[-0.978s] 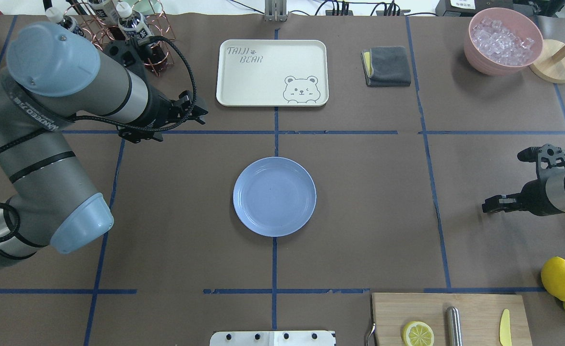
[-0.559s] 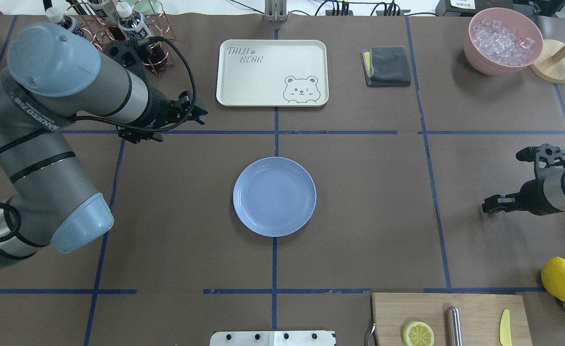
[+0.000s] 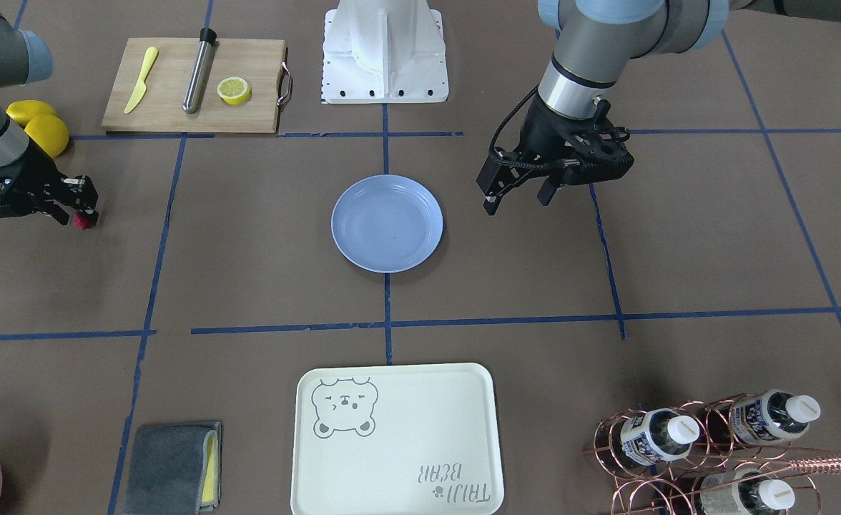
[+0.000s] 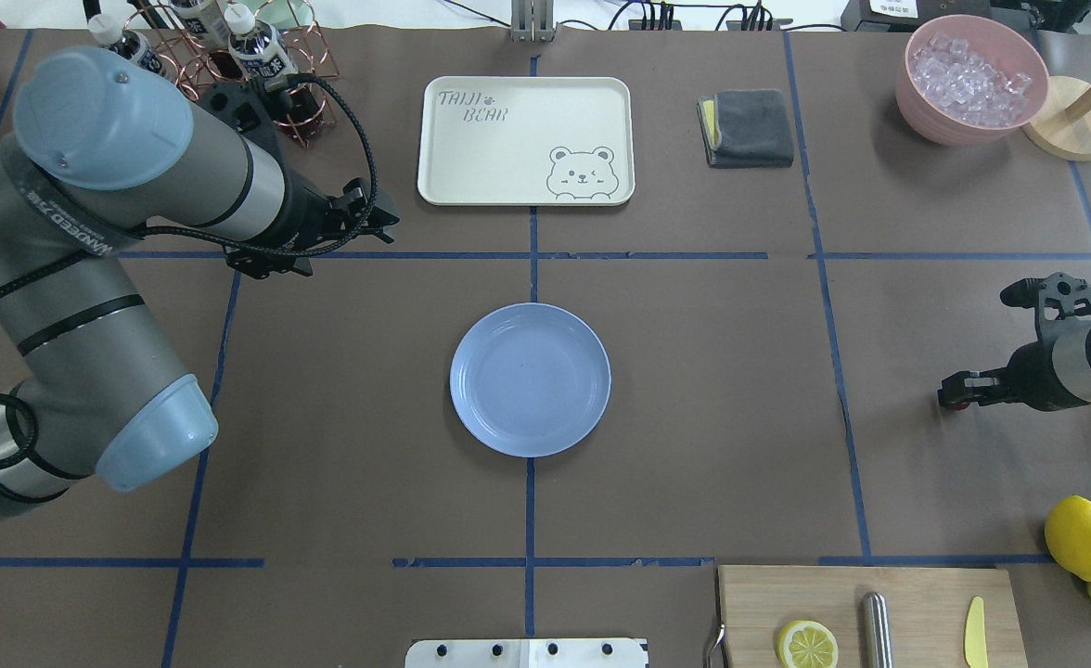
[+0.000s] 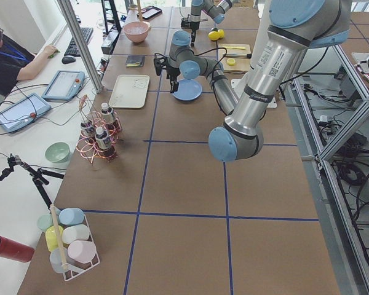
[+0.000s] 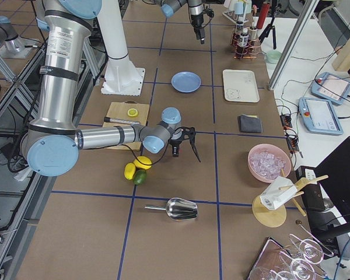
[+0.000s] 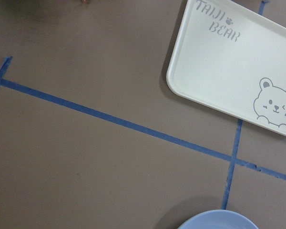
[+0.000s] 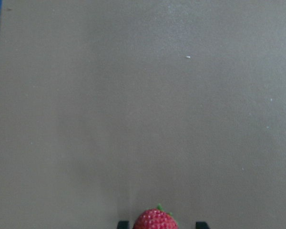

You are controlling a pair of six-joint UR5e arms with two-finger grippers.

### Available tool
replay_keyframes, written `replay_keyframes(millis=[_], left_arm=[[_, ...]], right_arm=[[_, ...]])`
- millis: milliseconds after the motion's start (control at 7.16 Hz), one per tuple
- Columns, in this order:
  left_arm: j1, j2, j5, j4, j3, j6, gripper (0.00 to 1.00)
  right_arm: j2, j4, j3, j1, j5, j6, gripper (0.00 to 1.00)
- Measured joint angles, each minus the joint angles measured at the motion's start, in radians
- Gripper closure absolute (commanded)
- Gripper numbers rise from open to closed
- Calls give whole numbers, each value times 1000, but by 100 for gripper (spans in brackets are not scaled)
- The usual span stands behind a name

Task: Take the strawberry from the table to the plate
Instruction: 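Lower the right gripper onto the red strawberry and close on it, then carry the strawberry with the right gripper over the light blue plate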

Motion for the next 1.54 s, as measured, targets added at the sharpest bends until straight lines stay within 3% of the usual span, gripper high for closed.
replay_keyframes(millis=[140, 279, 699, 838, 978, 1118, 1397, 1537], left_arm=[[1, 1, 0, 0, -1, -1, 0], [1, 2, 0, 0, -1, -1, 0], [-1, 3, -8, 0, -2, 0, 0], [-14, 4, -21, 1, -3, 7, 0], [-49, 10, -35, 7, -5, 49, 0], [-93, 23, -49, 23, -7, 134, 0], [-181, 89, -60, 52, -13, 350, 0], [-223, 133, -61, 56, -19, 457, 0]], right_arm=[[0, 0, 0, 0, 0, 0, 87], [0, 0, 2, 1, 0, 0, 100], [-7, -12, 51, 25, 15, -1, 100], [-3, -80, 115, 48, 31, -2, 100], [37, -227, 208, 66, 53, -2, 100], [148, -421, 284, 78, 69, 0, 100], [477, -772, 317, 6, 47, 43, 100], [615, -864, 289, -68, -8, 104, 100]])
